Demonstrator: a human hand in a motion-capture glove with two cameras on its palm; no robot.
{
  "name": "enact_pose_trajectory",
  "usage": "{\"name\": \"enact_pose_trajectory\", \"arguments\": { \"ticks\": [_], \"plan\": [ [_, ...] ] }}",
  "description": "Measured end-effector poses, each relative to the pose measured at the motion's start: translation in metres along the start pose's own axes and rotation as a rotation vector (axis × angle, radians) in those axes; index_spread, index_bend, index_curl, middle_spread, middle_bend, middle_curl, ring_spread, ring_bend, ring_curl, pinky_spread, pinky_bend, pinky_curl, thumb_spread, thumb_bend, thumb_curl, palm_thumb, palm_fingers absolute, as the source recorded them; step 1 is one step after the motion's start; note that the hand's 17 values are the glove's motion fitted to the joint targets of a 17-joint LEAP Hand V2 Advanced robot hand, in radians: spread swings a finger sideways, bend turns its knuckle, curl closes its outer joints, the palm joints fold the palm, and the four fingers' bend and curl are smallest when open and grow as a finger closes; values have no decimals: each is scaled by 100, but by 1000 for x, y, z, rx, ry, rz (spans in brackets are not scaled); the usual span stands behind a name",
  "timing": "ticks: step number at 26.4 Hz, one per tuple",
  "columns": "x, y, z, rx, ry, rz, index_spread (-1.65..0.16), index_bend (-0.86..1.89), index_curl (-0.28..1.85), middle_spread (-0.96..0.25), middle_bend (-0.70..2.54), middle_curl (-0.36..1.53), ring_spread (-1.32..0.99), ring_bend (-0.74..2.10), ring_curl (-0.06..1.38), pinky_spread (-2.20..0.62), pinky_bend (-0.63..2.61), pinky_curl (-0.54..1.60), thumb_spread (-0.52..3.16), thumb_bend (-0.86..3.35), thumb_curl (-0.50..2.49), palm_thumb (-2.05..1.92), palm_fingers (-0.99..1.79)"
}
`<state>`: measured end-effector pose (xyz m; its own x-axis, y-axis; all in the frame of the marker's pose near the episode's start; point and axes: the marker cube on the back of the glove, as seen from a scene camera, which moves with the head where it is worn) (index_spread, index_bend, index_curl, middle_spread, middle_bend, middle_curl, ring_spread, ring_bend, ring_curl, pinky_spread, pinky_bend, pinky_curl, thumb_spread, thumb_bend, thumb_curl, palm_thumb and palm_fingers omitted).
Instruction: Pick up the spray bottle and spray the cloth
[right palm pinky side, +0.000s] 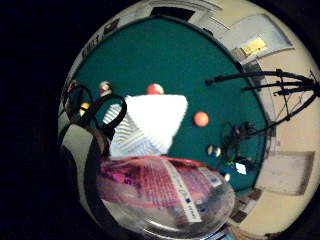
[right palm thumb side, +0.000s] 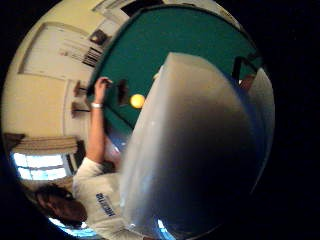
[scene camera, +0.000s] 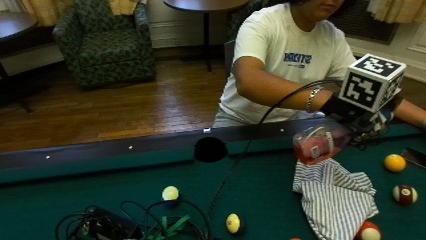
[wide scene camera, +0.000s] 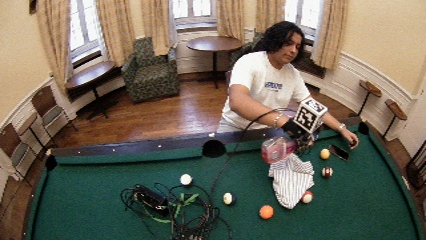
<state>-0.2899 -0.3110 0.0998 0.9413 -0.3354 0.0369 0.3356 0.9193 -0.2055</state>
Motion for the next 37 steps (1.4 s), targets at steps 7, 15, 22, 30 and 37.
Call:
{"name": "enact_pose_trajectory", "arguments": {
  "ticks": [7,15,22,30,37],
  "plan": [
    [-45,-24,-27,192,-266,-80,-29,31,58,-23,59,53,-24,63,47,-32,43,41,18,-3,79,94,137],
    [-61,-72,-21,451,-692,-19,-29,30,58,-23,59,53,-23,64,47,-32,43,41,19,-3,79,94,137],
    [-48,-120,31,621,-1010,194,-29,30,58,-23,59,53,-23,64,47,-32,43,41,20,-3,80,94,137],
    [-36,-158,112,657,-1121,318,-29,29,58,-23,59,53,-22,64,47,-32,43,41,20,-3,80,95,137],
    [-35,-171,138,648,-1130,337,-29,29,58,-23,58,53,-21,64,47,-32,44,41,21,-3,80,95,137]
  ]
}}
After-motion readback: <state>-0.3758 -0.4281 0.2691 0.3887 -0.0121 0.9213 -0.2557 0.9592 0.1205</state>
